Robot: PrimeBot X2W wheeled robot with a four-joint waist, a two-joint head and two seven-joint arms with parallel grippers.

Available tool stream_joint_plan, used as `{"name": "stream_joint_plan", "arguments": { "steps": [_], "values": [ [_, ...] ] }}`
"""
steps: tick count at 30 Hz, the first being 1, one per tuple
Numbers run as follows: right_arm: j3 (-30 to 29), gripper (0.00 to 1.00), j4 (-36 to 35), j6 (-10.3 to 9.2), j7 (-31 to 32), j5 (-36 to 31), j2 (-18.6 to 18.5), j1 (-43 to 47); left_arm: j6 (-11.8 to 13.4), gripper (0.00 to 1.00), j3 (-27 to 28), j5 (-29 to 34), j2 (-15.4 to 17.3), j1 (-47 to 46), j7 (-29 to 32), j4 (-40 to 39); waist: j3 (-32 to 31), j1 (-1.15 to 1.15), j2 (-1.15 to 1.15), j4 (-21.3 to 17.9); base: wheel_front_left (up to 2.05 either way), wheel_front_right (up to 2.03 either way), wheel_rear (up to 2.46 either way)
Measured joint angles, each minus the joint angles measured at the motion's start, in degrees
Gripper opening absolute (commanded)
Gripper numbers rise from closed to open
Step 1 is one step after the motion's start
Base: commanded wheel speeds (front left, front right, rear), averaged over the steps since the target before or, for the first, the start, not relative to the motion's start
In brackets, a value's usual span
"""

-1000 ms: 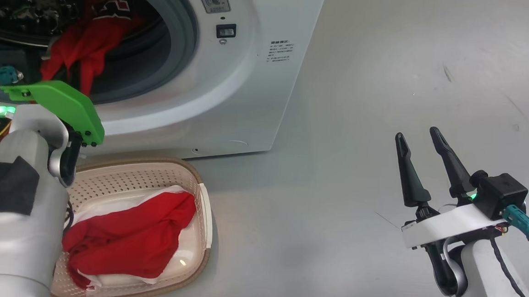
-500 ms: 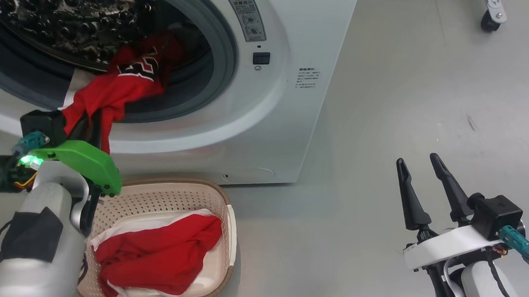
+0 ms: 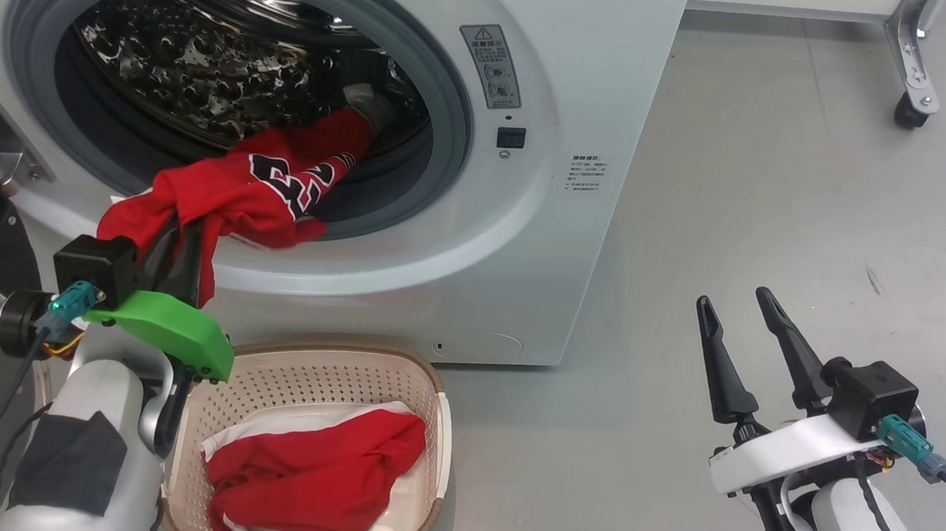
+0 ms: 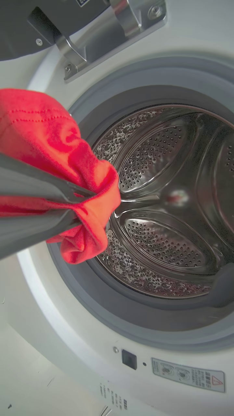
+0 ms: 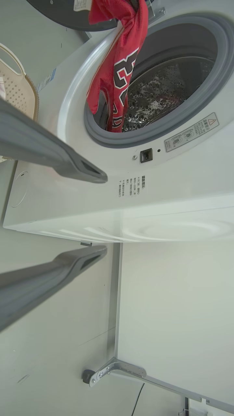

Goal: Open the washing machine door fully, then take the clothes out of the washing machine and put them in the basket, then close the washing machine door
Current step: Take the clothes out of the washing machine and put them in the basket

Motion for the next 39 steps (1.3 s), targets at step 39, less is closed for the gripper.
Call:
{"name": "stream_joint_plan", "arguments": {
  "steps": [39],
  "values": [
    [-0.9,1.00,-0.8,0.00,0.0,-0.1,0.3,0.3,0.7,0.00,1.7,3.6,-2.0,14.1,-0.2,-29.2,1.4,0.00,0.00,0.1,0.00,0.00,0.00]
  ]
}}
